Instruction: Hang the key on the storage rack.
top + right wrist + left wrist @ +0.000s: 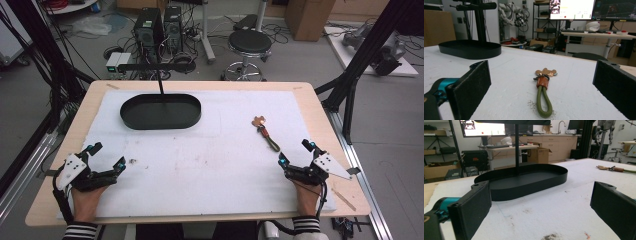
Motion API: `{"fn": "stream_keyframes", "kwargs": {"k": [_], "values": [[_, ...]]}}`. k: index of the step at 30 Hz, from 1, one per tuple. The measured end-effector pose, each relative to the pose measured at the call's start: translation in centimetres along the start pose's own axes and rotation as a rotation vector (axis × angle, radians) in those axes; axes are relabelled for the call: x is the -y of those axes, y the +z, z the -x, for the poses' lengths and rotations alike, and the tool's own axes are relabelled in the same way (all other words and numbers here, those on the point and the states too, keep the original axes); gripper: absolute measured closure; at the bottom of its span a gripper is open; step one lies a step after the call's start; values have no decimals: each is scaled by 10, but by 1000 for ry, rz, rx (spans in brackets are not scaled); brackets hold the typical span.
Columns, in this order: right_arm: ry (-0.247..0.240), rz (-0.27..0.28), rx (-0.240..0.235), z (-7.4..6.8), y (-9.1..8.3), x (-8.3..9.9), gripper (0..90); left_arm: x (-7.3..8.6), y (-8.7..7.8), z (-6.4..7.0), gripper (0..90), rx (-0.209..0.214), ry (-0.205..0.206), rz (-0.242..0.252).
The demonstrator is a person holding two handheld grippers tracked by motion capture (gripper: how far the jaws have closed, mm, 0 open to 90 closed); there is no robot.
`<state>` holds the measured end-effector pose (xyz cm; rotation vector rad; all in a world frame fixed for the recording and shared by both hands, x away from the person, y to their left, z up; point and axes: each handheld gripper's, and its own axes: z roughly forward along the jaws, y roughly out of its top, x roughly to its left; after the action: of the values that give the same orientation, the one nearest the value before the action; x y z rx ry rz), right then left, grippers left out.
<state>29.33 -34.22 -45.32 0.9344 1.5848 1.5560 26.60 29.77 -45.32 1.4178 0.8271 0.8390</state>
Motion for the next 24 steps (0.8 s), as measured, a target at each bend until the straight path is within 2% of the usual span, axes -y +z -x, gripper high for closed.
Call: {"fn": "stream_keyframes", "kwargs": {"k": [4, 7, 10, 13, 18, 20, 24], "values": [[22, -3, -2, 1, 0, 0, 4, 0, 0, 1, 40, 1, 2, 1], [5, -6, -2, 0, 0, 0, 4, 0, 0, 1, 40, 1, 2, 1], [10, -8, -2, 0, 1, 0, 4, 0, 0, 1, 40, -1, 10, 3], [-5, -6, -1, 0, 1, 0, 4, 0, 0, 0, 40, -2, 0, 6], [8, -9, 0, 0, 1, -1, 4, 0, 0, 0, 40, -3, 1, 3], [-3, -8, -2, 0, 1, -1, 4, 0, 0, 0, 40, -1, 2, 3], [-6, -29, -5, 0, 3, -2, 4, 0, 0, 0, 40, -2, 4, 5]]}}
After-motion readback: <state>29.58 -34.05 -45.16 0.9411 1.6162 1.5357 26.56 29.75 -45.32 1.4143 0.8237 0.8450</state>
